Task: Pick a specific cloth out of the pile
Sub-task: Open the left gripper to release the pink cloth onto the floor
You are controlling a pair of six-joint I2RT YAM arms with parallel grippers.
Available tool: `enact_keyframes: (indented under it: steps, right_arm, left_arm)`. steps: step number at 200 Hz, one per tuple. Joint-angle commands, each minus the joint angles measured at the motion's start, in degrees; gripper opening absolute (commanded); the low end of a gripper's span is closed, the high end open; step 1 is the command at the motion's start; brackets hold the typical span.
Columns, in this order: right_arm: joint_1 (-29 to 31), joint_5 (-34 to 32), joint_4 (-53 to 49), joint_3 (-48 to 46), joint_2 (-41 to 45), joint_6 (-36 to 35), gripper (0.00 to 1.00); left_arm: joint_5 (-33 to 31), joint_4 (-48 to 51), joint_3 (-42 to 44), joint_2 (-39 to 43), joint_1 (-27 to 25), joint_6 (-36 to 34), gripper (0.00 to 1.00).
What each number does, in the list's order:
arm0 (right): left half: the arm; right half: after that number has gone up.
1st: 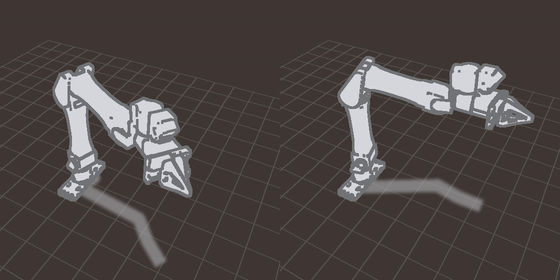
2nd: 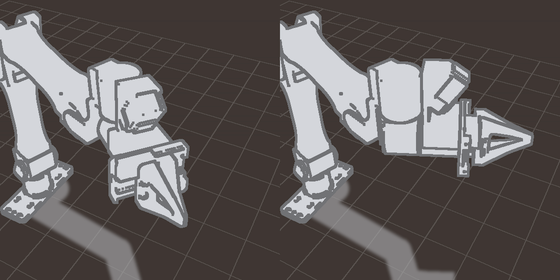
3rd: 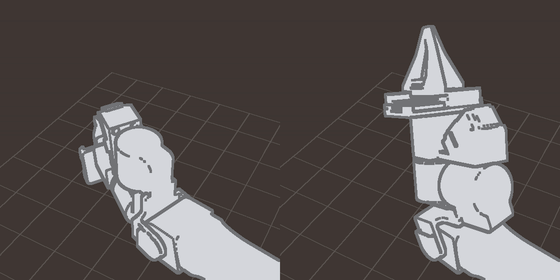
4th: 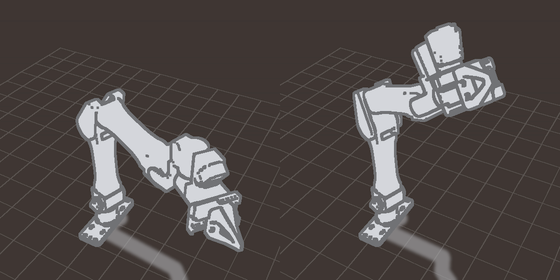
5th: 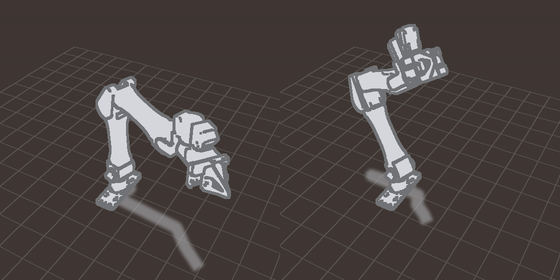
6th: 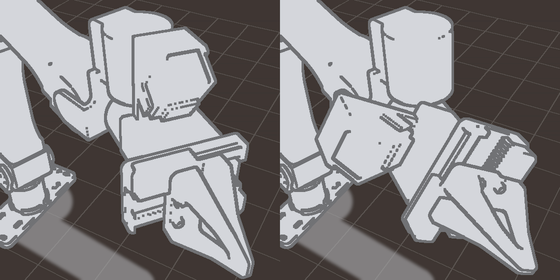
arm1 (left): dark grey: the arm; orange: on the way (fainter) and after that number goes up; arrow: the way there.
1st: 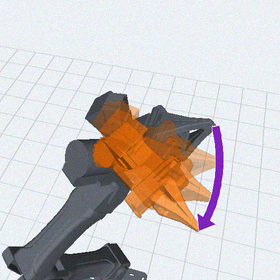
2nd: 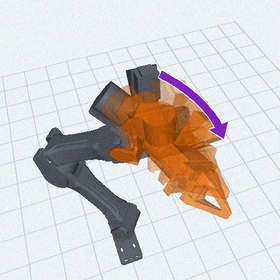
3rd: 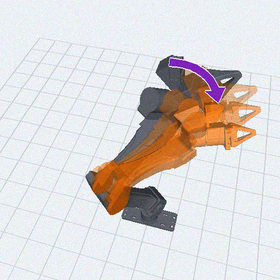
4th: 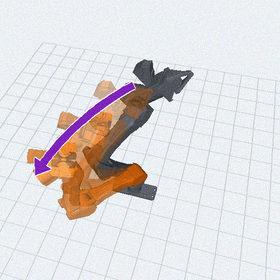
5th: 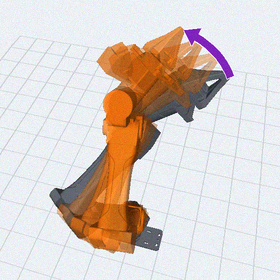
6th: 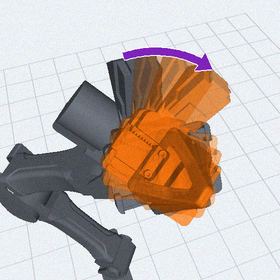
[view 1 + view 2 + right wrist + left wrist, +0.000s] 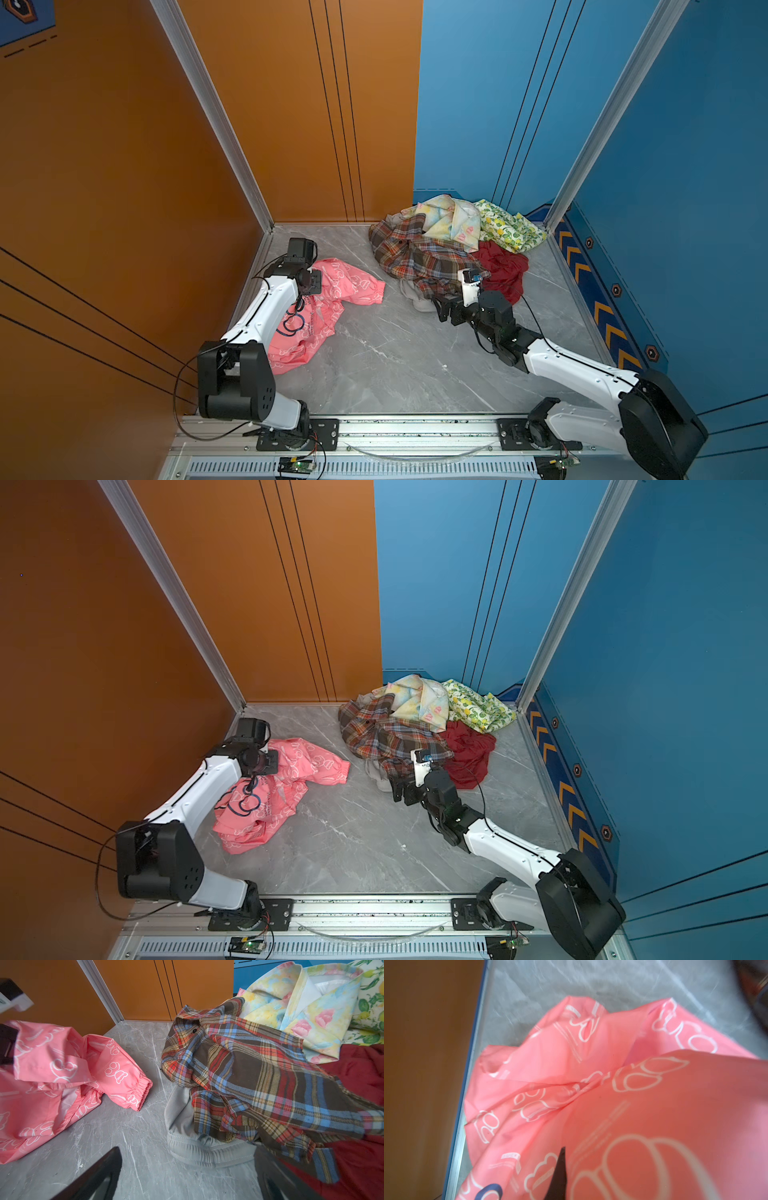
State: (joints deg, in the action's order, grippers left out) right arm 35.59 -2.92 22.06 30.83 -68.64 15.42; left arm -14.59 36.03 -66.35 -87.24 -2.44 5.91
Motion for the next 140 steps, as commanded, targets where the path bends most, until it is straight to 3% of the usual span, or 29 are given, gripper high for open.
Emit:
enact_keyframes:
  steps: [1, 74, 140]
  right_arm:
    - [0.4, -2.1, 2.5, -1.0, -0.3, 1.3, 1.00]
    - [1.9, -1.8, 1.3, -0.3, -1.0, -1.1, 1.00]
    - [3.4, -2.1, 1.2, 0.8, -4.0, -3.9, 1.00]
  left_arm:
    - [-3.0, 5.6, -2.2, -5.5, -0.6, 0.4, 0.00]
    - [-6.0, 7.5, -1.2, -13.5, 2.1, -1.3, 0.00]
    - [0.3, 7.3, -2.5, -19.1, 5.4, 1.2, 0.00]
